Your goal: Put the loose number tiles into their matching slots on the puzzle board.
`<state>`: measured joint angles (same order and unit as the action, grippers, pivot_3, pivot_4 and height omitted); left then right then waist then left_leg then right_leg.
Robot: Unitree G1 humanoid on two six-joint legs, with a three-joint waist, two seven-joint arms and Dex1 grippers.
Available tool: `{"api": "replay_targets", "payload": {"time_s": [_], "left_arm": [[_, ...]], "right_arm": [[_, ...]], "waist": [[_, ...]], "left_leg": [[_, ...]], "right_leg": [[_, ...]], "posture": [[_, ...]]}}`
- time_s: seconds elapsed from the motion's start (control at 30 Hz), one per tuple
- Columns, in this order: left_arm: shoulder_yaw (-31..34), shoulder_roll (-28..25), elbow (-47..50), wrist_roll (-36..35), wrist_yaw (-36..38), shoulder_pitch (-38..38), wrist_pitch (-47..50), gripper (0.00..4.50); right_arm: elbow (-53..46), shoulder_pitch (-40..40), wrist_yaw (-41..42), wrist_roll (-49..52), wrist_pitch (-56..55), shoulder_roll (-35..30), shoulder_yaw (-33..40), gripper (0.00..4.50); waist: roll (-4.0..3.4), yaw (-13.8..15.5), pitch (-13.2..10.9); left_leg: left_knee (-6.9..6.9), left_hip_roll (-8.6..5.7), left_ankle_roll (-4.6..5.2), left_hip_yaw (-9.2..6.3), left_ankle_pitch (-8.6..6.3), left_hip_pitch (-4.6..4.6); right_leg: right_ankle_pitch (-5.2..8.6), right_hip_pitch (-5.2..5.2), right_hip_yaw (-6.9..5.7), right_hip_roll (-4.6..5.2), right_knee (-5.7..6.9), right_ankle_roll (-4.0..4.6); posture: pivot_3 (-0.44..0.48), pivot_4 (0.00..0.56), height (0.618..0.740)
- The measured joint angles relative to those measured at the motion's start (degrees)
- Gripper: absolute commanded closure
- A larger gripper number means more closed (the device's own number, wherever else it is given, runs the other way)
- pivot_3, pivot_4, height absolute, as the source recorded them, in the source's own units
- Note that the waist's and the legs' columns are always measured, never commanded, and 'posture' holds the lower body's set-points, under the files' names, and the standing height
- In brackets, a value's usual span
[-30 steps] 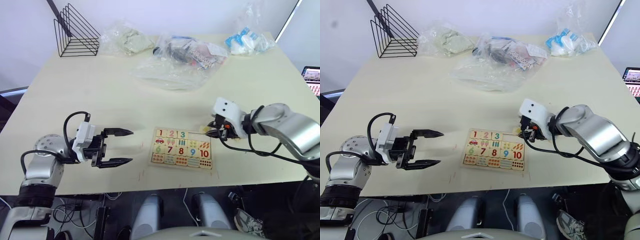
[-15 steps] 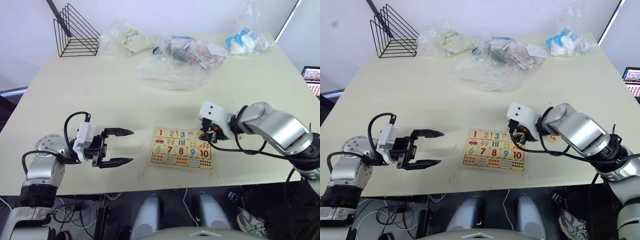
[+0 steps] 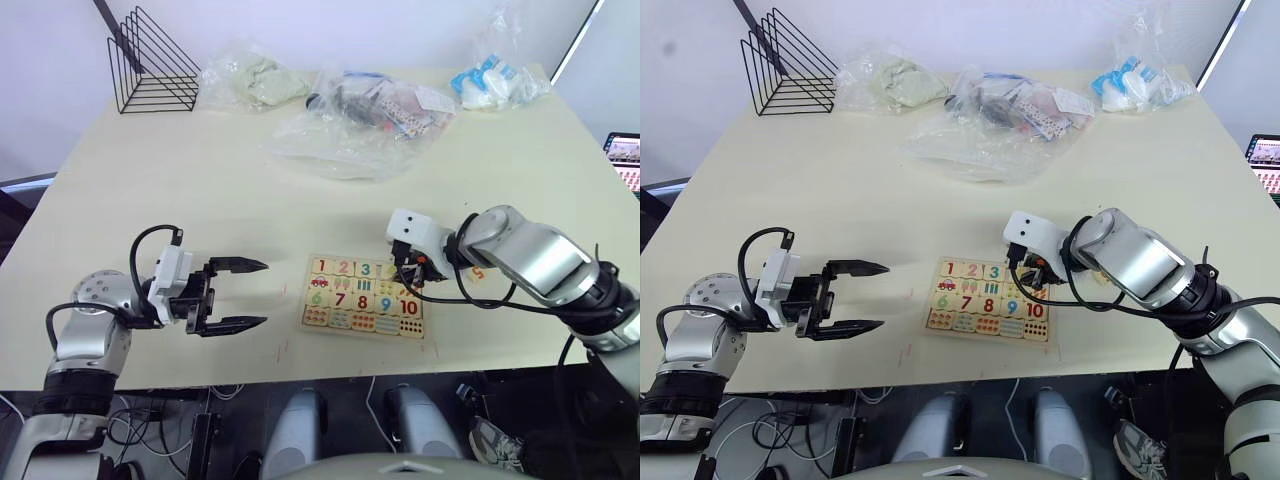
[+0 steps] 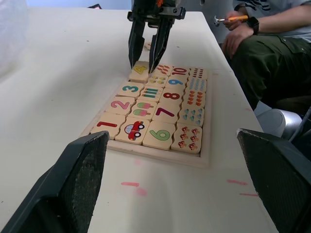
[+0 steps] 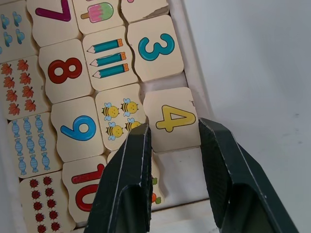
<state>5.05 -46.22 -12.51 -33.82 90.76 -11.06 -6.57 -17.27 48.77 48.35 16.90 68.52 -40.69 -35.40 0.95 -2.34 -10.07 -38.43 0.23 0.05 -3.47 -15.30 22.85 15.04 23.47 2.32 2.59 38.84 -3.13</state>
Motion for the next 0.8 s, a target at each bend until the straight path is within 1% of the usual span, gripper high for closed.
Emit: {"api": "replay_targets", "payload": {"time_s": [0.23, 0.8], "left_arm": [[1.1, 0.2, 0.0, 0.1, 0.0, 0.2, 0.0, 0.0], [1.1, 0.3, 0.5, 0.2, 0.0, 0.5, 0.2, 0.0]], "right_arm": [[0.3, 0.0, 0.4, -1.2, -0.7, 0.5, -0.2, 3.64], [0.4, 0.0, 2.6, -4.1, -3.8, 0.6, -1.8, 3.64]], "waist": [[0.0, 0.0, 0.0], [0.0, 0.0, 0.0]], "left_leg": [[0.0, 0.0, 0.0, -0.01, 0.0, 0.0], [0.01, 0.0, 0.0, -0.01, 0.0, 0.0]], "right_leg": [[0.0, 0.0, 0.0, 0.0, 0.0, 0.0], [0.0, 0.01, 0.0, 0.0, 0.0, 0.0]], "posture": [[0.0, 0.15, 0.74], [0.0, 0.15, 0.74]]}}
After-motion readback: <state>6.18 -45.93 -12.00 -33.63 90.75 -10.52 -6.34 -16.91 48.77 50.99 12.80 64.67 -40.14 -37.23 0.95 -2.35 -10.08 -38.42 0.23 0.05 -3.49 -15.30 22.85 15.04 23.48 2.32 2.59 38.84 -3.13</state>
